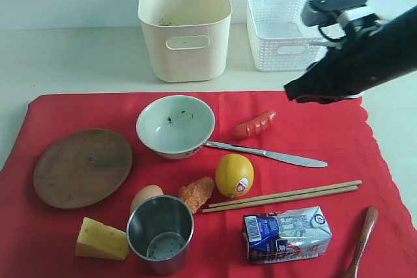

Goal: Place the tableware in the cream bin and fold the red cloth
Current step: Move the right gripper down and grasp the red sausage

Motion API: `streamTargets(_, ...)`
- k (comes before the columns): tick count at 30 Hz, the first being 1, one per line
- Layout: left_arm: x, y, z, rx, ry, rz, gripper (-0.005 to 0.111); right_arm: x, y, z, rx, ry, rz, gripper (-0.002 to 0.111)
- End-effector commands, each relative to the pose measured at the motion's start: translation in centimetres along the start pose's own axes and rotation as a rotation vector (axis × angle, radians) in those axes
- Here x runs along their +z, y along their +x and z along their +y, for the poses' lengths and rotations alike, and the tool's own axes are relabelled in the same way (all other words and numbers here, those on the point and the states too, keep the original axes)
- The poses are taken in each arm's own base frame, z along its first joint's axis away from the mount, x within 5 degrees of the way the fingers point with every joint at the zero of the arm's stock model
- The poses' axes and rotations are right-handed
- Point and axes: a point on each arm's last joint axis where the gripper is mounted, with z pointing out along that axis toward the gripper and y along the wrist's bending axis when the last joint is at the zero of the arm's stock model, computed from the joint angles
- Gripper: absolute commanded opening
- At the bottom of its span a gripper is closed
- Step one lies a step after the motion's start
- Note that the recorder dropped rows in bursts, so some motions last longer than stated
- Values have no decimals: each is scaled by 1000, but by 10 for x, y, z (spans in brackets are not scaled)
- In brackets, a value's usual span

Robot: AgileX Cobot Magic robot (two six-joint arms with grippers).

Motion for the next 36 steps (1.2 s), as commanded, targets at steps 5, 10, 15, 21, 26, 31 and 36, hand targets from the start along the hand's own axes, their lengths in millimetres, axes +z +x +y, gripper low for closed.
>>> streamTargets(5, 0, 1, 0, -4, 6, 1, 2, 55, -37, 14, -268, -51, 116, 59)
streamTargets(10, 0, 1, 0, -4, 6, 1, 2, 78, -43, 7, -370, -57, 222, 74)
streamTargets(15, 0, 1, 0, -4, 6, 1, 2, 95, -46, 6, -500, -112, 262, 75)
streamTargets(21, 0, 1, 0, -4, 6, 1, 2, 110, -40, 5, -534, -156, 320, 75)
streamTargets(26, 0, 1, 0, -4, 6, 1, 2, 119, -35, 3, -598, -172, 331, 75)
streamTargets(31, 0, 1, 0, -4, 6, 1, 2, 122, -34, 2, -638, -177, 337, 71)
streamTargets(36, 0, 1, 0, -4, 6, 1, 2, 123, -35, 2, -636, -163, 318, 50)
